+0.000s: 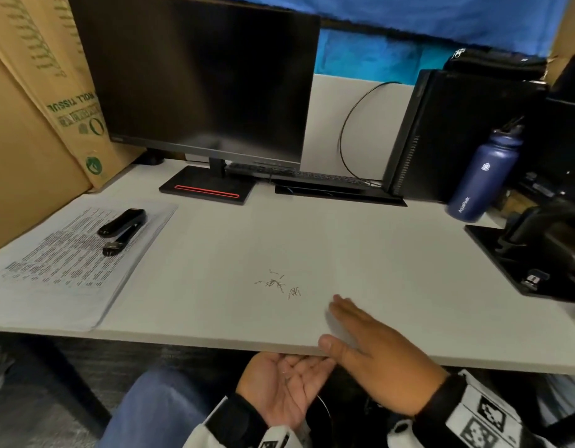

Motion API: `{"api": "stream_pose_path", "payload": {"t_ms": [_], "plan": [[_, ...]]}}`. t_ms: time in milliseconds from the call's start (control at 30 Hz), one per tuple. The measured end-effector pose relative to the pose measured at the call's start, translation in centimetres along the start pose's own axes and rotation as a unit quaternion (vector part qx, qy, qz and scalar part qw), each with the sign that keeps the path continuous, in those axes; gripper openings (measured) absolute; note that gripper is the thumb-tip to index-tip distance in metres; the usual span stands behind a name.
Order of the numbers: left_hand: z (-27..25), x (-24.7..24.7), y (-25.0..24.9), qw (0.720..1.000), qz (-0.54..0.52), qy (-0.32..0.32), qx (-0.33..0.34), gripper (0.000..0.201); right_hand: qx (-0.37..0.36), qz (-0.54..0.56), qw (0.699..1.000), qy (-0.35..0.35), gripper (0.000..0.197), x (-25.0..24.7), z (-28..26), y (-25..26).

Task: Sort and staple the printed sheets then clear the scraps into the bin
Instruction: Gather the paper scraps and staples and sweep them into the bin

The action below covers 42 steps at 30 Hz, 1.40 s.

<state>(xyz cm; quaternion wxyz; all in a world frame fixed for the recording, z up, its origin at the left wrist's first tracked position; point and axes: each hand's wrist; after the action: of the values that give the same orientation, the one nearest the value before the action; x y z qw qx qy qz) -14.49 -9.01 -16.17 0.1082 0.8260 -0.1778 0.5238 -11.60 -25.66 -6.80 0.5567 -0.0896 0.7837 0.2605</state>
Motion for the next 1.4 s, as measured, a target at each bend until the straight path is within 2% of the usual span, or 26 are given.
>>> {"api": "stream_pose_path", "payload": {"t_ms": [67, 133, 200, 267, 333, 400, 500, 567, 667, 733, 767, 900, 967, 1033, 1067, 1167, 1233, 1333, 1400], "plan": [[0.0, -0.2, -0.2, 1.0, 0.003, -0.004, 0.013, 0.048, 0.01, -0.02, 1.0, 0.007, 0.104, 0.3, 0.8, 0.3], [-0.3, 0.0, -0.1, 1.0, 0.004, -0.004, 0.03, 0.046, -0.011, -0.053, 0.998, 0.018, 0.115, 1.4, 1.1, 1.4], [-0.4, 0.0, -0.3, 0.999, 0.014, -0.005, 0.034, 0.041, -0.05, -0.078, 0.994, 0.06, 0.105, 2.4, 1.1, 3.2], [-0.5, -0.4, -1.1, 1.0, 0.007, -0.014, 0.009, 0.035, -0.088, -0.077, 0.984, 0.132, 0.097, 2.6, 1.0, 5.2], [-0.5, -1.0, -1.8, 0.999, 0.014, -0.037, 0.028, 0.041, -0.122, -0.039, 0.977, 0.172, 0.112, 2.2, 1.0, 6.1], [-0.9, -1.4, -2.2, 0.999, -0.019, -0.016, 0.033, 0.035, -0.117, -0.004, 0.984, 0.136, 0.112, 1.5, 1.2, 6.0], [-1.5, -1.1, -2.6, 0.999, -0.036, 0.01, 0.018, 0.049, -0.039, 0.02, 0.998, 0.055, 0.091, 0.1, 2.5, 4.7], [-2.0, -0.9, -3.0, 0.999, -0.048, 0.016, 0.004, 0.053, 0.005, 0.009, 0.999, 0.038, 0.089, -0.6, 4.5, 3.8], [-2.2, -0.9, -3.5, 0.999, -0.033, 0.014, -0.001, 0.057, 0.006, -0.009, 0.999, 0.053, 0.095, -0.9, 6.7, 3.7], [-2.4, -1.0, -3.7, 0.999, -0.032, 0.015, 0.009, 0.057, -0.015, -0.023, 0.997, 0.071, 0.115, -0.6, 7.0, 4.3], [-2.5, -1.2, -3.8, 0.999, -0.028, 0.018, 0.014, 0.055, -0.031, -0.022, 0.996, 0.084, 0.117, -0.4, 6.7, 4.6], [-2.8, -1.7, -4.4, 0.999, -0.008, 0.041, 0.023, 0.043, -0.129, -0.017, 0.985, 0.116, 0.109, 1.9, 4.3, 5.4], [-2.9, -1.8, -4.4, 0.998, -0.01, 0.053, 0.023, 0.033, -0.151, 0.029, 0.979, 0.132, 0.093, 3.4, 3.8, 5.3], [-3.0, -1.7, -4.4, 0.998, -0.015, 0.052, 0.025, 0.032, -0.122, 0.121, 0.974, 0.145, 0.075, 3.4, 3.7, 5.2], [-3.1, -1.6, -4.5, 0.999, -0.015, 0.044, 0.025, 0.036, -0.102, 0.113, 0.978, 0.143, 0.072, 2.3, 3.8, 5.4], [-2.9, -1.6, -4.7, 1.0, -0.022, 0.009, 0.011, 0.051, -0.07, 0.032, 0.994, 0.081, 0.09, -1.3, 6.2, 6.5], [-2.9, -1.6, -4.8, 0.999, -0.031, 0.0, 0.006, 0.055, -0.042, -0.028, 0.996, 0.071, 0.102, -3.0, 8.9, 6.5], [-3.1, -1.5, -4.8, 0.999, -0.044, -0.003, 0.001, 0.055, -0.025, -0.068, 0.992, 0.103, 0.084, -3.2, 11.9, 6.6], [-2.9, -1.5, -4.9, 0.999, -0.047, -0.002, -0.002, 0.055, -0.045, -0.079, 0.987, 0.132, 0.072, -2.9, 12.5, 7.0]]}}
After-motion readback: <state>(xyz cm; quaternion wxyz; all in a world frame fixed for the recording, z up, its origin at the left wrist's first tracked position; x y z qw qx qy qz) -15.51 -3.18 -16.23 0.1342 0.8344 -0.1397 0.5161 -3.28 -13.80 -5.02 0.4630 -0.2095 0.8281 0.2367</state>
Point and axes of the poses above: each hand's wrist, its own z-axis towards the middle knuckle, its own x-axis out of the palm, y = z × x, and after that the axes turned 10 degrees about -z, right-handed
